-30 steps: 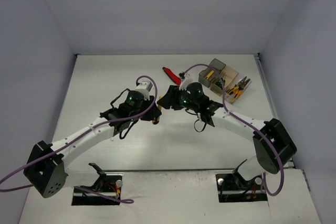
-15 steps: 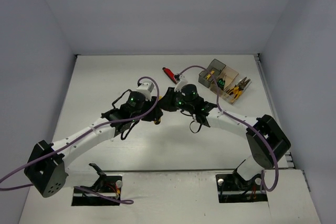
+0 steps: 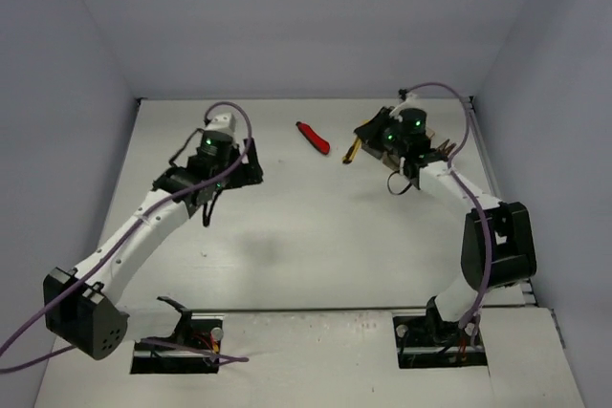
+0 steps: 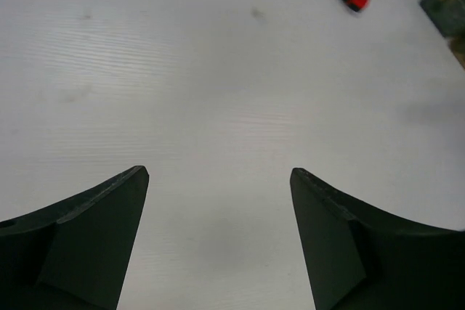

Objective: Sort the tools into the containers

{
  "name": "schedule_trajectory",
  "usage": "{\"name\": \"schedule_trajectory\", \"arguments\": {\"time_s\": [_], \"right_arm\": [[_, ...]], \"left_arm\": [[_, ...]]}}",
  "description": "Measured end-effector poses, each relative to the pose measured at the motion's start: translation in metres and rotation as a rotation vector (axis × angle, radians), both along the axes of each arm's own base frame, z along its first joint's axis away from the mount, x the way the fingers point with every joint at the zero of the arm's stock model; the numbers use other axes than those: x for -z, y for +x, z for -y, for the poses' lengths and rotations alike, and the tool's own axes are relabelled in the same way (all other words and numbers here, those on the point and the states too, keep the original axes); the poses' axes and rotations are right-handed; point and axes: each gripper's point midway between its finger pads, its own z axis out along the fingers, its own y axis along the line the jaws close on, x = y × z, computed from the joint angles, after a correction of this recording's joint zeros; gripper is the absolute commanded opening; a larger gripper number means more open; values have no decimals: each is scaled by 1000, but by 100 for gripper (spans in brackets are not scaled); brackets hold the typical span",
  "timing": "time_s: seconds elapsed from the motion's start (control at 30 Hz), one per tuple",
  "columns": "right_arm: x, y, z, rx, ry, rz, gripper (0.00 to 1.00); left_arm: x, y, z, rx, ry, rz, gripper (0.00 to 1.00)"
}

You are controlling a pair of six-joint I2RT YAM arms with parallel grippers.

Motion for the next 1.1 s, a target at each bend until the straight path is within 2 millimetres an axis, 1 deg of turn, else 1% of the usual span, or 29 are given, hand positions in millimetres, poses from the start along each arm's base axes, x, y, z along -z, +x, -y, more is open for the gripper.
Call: {"name": "schedule_trajectory", "arguments": {"time_s": [0.03, 0.1, 0.17, 0.23, 0.27, 0.37, 0.43, 0.47, 0.57, 0.63, 0.7, 0.77, 1.0, 1.07, 1.1], "right_arm": [[-6, 13, 17, 38, -2, 13, 0], [-13, 38, 44, 99, -6, 39, 0], [-9, 59, 68, 146, -12, 26, 0], [-6, 83, 86, 180, -16, 27, 0], [-1, 92, 93, 194, -17, 18, 0], [19, 110, 109, 221, -23, -14, 5], [37, 118, 112, 226, -29, -45, 10], [45, 119, 112, 225, -33, -59, 13], [69, 119, 112, 224, -49, -105, 30], [81, 120, 111, 220, -61, -125, 34], [90, 120, 111, 218, -71, -141, 39], [95, 119, 113, 220, -86, -152, 41], [96, 116, 117, 215, -170, -150, 47], [94, 113, 117, 212, -223, -148, 51], [91, 111, 113, 202, -253, -140, 53]], "left_arm": [[-2, 5, -22, -55, 12, -16, 76], [-6, 7, -53, -126, 28, -43, 76], [-12, 7, -86, -198, 58, -47, 76], [-15, 1, -103, -229, 87, -49, 76], [-17, -2, -108, -235, 102, -45, 76], [-20, -9, -114, -230, 129, -24, 76], [-12, -14, -117, -225, 141, -31, 76], [-3, -17, -119, -221, 148, -53, 76], [20, -25, -124, -221, 164, -118, 76], [28, -28, -126, -222, 169, -143, 76], [28, -29, -125, -219, 168, -144, 76], [28, -29, -124, -213, 164, -143, 76], [26, -30, -122, -198, 155, -138, 76], [24, -30, -121, -195, 150, -132, 76], [23, -30, -120, -194, 148, -129, 76]]}}
